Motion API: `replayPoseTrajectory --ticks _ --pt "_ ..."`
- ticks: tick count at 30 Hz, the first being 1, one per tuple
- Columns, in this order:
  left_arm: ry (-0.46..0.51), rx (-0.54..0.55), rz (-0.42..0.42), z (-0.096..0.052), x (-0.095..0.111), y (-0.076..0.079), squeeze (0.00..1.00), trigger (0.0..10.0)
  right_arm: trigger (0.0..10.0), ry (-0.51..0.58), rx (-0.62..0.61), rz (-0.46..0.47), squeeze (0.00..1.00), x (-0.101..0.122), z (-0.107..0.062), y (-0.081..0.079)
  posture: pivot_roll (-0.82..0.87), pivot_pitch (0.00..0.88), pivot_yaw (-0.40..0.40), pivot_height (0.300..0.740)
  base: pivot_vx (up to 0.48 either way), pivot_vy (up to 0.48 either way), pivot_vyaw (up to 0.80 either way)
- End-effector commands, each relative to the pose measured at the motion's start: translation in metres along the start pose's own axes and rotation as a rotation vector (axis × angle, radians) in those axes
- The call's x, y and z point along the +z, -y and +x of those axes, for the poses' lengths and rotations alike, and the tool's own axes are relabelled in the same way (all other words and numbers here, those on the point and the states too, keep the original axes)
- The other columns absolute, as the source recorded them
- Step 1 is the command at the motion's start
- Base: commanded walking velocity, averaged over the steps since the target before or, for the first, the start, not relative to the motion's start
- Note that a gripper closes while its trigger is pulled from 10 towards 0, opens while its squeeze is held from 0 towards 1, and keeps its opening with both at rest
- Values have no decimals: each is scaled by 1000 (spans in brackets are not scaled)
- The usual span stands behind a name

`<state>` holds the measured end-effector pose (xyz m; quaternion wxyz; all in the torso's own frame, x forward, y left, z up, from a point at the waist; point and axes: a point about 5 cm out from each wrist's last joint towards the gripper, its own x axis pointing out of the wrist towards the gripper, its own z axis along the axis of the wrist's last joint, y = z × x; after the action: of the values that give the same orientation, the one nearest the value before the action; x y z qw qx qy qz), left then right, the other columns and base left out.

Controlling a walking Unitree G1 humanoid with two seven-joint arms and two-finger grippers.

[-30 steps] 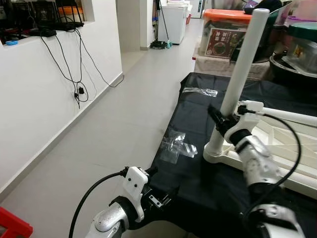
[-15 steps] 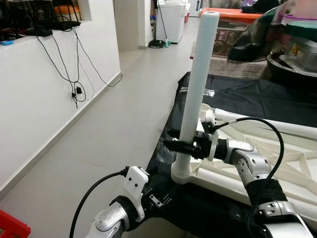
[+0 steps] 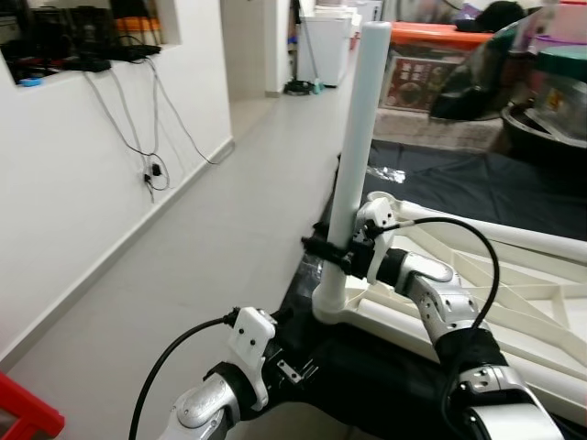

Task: Building children table

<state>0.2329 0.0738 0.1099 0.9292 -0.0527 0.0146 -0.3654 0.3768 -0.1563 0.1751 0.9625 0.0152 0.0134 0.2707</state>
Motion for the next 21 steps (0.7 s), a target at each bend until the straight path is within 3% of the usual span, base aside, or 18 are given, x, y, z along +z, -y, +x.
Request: replayPoseTrajectory --ticks 1,2,3,5,6,8,9,10,12,19,20,21 --pt "-14 -1 -10 -2 -3 -1 0 10000 0 -37 -365 40 0 -8 -15 30 23 2 -39 740 0 0 0" --pt "-14 -1 -10 -2 -3 -1 0 10000 0 -37 -365 40 0 -8 -15 30 23 2 -39 740 0 0 0" --pt "-15 -5 -9 -2 -3 -1 0 10000 0 -36 -575 51 0 -12 -24 40 21 4 -40 740 0 0 0" --pt "-15 -5 -9 -2 -3 -1 0 10000 0 -36 -575 51 0 -12 -24 40 21 4 -40 740 0 0 0" --pt "-16 -6 -8 -1 -3 -1 0 10000 0 -32 -761 68 0 -16 -36 45 21 5 -41 740 0 0 0" --pt "-16 -6 -8 -1 -3 -1 0 10000 0 -32 -761 68 0 -16 -36 45 21 5 -41 740 0 0 0" --pt "-16 -6 -7 -1 -3 -1 0 10000 0 -23 -903 89 0 -22 -47 42 23 6 -42 740 0 0 0" --pt "-16 -6 -7 -1 -3 -1 0 10000 0 -23 -903 89 0 -22 -47 42 23 6 -42 740 0 0 0" --pt "-14 -2 -7 -1 -3 -1 0 10000 0 -12 -1048 150 0 -30 -56 26 23 7 -43 740 0 0 0" --pt "-14 -1 -8 -1 -3 -1 0 10000 0 -12 -1077 169 0 -33 -49 11 21 7 -39 740 0 0 0" --pt "-13 -1 -8 -1 -3 -1 0 10000 10000 18 -1011 172 918 -31 -40 5 26 8 -43 740 0 0 0" --pt "-13 -1 -8 -1 -3 -1 0 10000 10000 18 -1011 172 918 -31 -40 5 26 8 -43 740 0 0 0"
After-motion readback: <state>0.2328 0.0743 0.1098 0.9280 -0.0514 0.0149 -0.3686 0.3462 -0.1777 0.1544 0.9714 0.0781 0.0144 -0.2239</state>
